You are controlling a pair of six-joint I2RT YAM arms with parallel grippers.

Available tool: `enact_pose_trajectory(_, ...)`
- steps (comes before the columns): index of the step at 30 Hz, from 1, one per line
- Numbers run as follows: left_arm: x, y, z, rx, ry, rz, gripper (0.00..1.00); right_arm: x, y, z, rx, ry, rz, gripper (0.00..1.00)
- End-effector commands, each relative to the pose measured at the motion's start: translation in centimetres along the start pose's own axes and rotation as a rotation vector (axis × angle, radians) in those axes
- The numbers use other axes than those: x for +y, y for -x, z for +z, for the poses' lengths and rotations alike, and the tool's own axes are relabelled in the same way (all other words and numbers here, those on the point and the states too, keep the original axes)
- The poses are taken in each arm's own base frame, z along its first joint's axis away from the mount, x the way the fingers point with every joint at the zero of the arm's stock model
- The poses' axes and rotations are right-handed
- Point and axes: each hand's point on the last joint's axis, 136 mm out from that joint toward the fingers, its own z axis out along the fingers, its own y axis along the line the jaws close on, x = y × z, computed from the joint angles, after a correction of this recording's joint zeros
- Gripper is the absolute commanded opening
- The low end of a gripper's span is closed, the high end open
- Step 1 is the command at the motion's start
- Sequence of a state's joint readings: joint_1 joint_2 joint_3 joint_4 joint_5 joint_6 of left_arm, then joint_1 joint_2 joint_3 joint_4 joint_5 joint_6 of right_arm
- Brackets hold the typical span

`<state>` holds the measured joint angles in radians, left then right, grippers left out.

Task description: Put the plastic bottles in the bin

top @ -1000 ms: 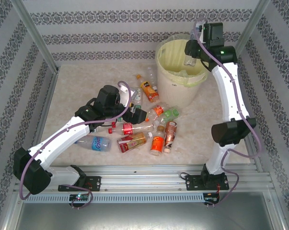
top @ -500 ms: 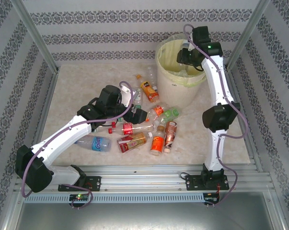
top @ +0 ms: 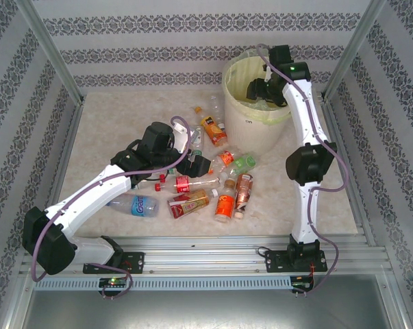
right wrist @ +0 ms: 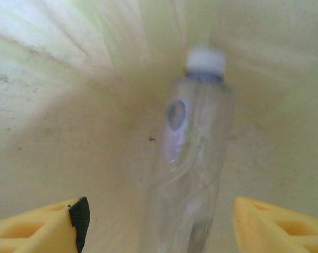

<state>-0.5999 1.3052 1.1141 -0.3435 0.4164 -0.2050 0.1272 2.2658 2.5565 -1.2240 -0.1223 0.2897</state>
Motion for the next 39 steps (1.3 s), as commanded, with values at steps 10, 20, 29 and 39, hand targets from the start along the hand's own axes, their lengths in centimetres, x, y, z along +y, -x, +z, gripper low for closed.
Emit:
enact_pose_trajectory(10, -0.1, 1.1, -0.5, -0.039, -0.012, 0.021, 1.0, 2.5, 2.9, -9.7, -0.211, 0.074, -0.008, 0.86)
enact_pose_trajectory(20, -0.6, 1.5, -1.0, -0.059, -0.03, 0.015, 1.0, 4.2, 1.6, -17.9, -0.349, 0.101, -0.075, 0.86)
enact_pose_trajectory(29, -2.7, 1.4, -1.2, -0.019, -0.141, 0.035, 1.0, 5.5, -6.0, -21.1, -0.323, 0.103, -0.108, 0.86)
enact_pose_trajectory(39, -3.4, 0.9, -0.8, 0.018, -0.191, 0.03, 1.0, 3.9, -17.4, -17.6, -0.187, 0.144, -0.015, 0.85)
